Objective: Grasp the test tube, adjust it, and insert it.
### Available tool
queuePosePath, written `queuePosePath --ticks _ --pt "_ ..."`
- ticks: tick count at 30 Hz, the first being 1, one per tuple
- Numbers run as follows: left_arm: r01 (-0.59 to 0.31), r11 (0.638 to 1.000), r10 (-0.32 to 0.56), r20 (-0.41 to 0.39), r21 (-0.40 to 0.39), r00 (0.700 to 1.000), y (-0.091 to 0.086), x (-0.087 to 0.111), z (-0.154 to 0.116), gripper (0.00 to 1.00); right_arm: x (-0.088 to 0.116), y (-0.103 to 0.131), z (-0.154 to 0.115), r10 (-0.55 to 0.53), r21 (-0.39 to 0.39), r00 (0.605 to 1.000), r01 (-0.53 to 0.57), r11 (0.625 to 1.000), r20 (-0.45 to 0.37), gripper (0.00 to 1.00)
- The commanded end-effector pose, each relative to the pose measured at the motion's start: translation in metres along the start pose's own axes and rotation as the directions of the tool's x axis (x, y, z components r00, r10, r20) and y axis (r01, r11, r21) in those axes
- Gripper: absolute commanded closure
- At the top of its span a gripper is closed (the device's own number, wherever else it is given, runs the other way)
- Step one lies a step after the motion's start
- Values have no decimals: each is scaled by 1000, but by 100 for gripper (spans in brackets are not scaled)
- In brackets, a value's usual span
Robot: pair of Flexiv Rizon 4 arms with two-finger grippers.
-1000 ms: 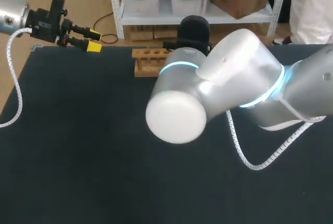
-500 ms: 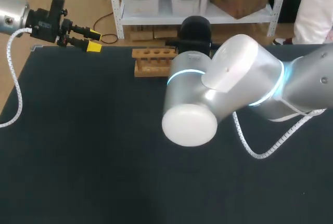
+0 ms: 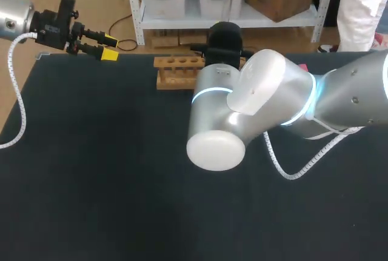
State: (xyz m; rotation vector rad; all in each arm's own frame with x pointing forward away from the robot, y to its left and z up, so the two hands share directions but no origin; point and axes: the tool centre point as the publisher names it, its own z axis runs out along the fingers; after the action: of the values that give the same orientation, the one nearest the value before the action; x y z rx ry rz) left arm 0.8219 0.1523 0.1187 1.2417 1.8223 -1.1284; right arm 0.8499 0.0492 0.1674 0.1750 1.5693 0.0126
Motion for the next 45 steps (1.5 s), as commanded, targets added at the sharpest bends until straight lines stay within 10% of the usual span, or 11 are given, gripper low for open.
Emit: queuePosePath --ticks 1,45 --pt "-1 1000 1 0 2 1000 1 0 0 0 4 4 6 1 -6 1000 -1 1000 6 100" --pt "-1 1000 1 0 2 1000 1 0 0 0 36 -7 36 4 2 1000 -4 1000 -19 100"
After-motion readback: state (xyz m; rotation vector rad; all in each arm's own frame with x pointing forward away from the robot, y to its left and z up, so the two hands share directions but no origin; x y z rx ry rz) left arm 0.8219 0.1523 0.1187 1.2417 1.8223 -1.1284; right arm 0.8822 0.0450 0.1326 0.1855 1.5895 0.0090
